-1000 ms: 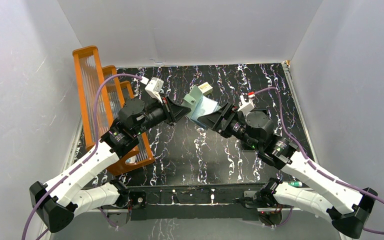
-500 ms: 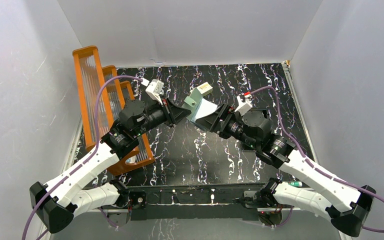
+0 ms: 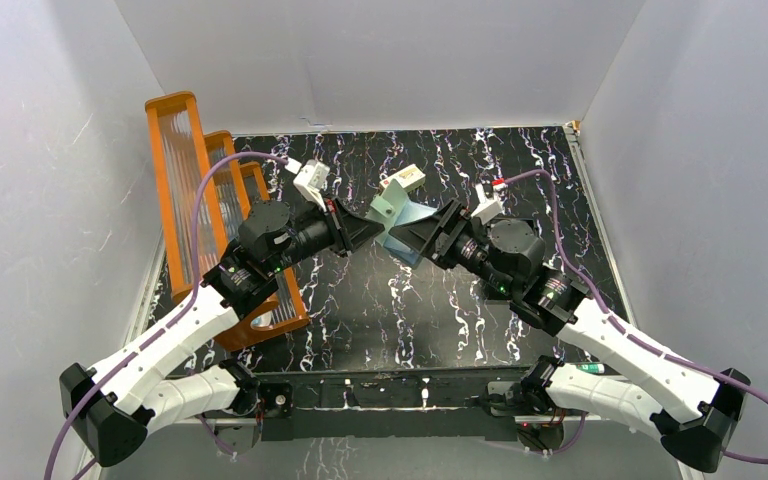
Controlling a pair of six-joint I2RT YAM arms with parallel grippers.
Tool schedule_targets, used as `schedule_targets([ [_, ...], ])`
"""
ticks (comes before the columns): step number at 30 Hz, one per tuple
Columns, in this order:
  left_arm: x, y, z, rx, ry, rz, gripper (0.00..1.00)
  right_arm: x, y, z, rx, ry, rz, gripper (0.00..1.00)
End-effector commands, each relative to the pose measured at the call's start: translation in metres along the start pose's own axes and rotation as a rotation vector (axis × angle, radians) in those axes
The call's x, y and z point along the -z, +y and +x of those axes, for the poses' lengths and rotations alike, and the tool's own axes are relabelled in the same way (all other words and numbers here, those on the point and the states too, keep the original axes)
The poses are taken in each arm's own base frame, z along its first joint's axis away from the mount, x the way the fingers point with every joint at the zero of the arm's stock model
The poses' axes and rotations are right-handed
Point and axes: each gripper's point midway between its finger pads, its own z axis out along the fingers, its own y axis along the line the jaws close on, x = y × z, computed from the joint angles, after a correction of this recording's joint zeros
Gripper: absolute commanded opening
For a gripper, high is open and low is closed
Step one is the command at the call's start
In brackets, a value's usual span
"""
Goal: Put the credit cards into the card holder
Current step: Open the card holder at the center of the board.
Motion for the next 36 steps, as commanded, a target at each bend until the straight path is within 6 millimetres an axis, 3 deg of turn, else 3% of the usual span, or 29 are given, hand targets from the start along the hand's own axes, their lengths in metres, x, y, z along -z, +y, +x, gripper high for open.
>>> schedule_targets([
  [1, 0.003, -0.012, -0.005, -0.017, -0.019, 0.061, 0.0, 0.002, 0.036, -0.019, 0.008, -0.063, -0.127, 0.77],
  [11, 0.0, -0.017, 0.008, -0.006, 0.022, 0.121, 0.0, 0.004, 0.055, -0.024, 0.052, -0.104, -0.252, 0.68],
  [14, 0.002, -0.02, 0.006, 0.013, 0.003, 0.135, 0.0, 0.001, 0.043, -0.025, 0.06, -0.117, -0.205, 0.68],
  [18, 0.006, -0.028, 0.003, 0.063, -0.02, 0.172, 0.0, -0.006, 0.009, -0.017, 0.045, -0.113, -0.093, 0.66],
  [29, 0.016, -0.045, -0.012, 0.104, -0.079, 0.23, 0.0, -0.003, -0.007, -0.013, 0.018, -0.116, -0.052, 0.41],
  [36, 0.017, -0.045, -0.013, 0.098, -0.087, 0.231, 0.0, 0.002, -0.008, -0.018, 0.046, -0.139, -0.046, 0.21],
])
